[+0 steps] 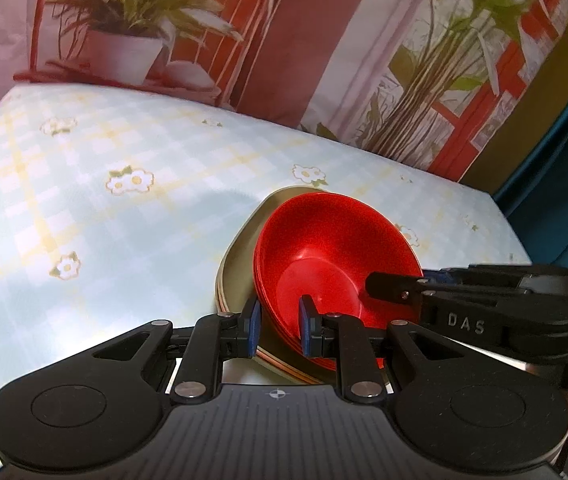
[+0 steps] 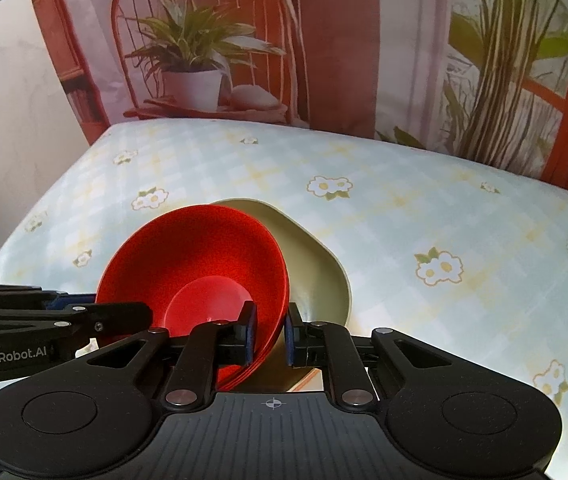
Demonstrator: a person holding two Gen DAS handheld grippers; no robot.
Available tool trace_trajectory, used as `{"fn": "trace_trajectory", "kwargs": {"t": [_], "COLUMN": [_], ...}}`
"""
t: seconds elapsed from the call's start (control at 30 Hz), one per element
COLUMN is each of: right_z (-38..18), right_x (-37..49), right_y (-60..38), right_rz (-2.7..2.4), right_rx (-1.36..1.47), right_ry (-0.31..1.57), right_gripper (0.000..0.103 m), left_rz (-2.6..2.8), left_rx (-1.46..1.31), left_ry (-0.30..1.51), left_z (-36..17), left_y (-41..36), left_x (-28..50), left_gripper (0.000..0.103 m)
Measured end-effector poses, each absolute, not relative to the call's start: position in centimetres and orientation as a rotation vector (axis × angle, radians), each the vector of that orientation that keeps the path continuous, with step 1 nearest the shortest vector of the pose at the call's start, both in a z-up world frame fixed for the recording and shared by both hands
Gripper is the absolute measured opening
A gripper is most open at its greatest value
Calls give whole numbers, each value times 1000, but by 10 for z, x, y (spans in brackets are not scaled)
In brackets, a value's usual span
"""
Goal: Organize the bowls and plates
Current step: 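Lower the red bowls into the green plate on the stack, then open both grippers to release the red bowls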
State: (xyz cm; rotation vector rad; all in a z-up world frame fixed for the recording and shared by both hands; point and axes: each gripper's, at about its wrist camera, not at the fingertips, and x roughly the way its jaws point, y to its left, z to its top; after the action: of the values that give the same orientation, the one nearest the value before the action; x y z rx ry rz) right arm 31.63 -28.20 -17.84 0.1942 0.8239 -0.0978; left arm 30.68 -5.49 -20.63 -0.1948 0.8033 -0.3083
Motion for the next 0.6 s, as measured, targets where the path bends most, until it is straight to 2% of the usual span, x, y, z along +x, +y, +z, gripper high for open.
{"fn": "trace_trajectory", "kwargs": {"t": [0.07, 0.13, 0.17, 0.27, 0.37, 0.47, 0.6], "right_z": [-176, -173, -171, -166, -159, -150, -137], "right_x": [315, 312, 310, 304, 294, 283, 266], "right_y": [-282, -283, -282, -283, -286, -289, -290], "right_rz": [-100, -96, -100, -115, -129, -143, -145], "right_rx": [192, 196, 195, 191, 192, 203, 199], "right_ry": [817, 801, 796, 784, 758, 725, 682], "right_gripper": [21, 26, 30, 47, 52, 63, 72], "left_rz": [-311, -310, -301, -287, -272, -253, -232], "left_rx": [-173, -161, -156, -140, -126, -103, -50], "left_ry": [785, 770, 756, 726, 700, 663, 600], "left_z": [-204, -201, -199, -190, -180, -167, -147], "left_y": [-56, -57, -57, -56, -54, -51, -51], "left_x": [305, 302, 300, 294, 288, 277, 259], "left_gripper": [24, 42, 47, 50, 54, 64, 78]}}
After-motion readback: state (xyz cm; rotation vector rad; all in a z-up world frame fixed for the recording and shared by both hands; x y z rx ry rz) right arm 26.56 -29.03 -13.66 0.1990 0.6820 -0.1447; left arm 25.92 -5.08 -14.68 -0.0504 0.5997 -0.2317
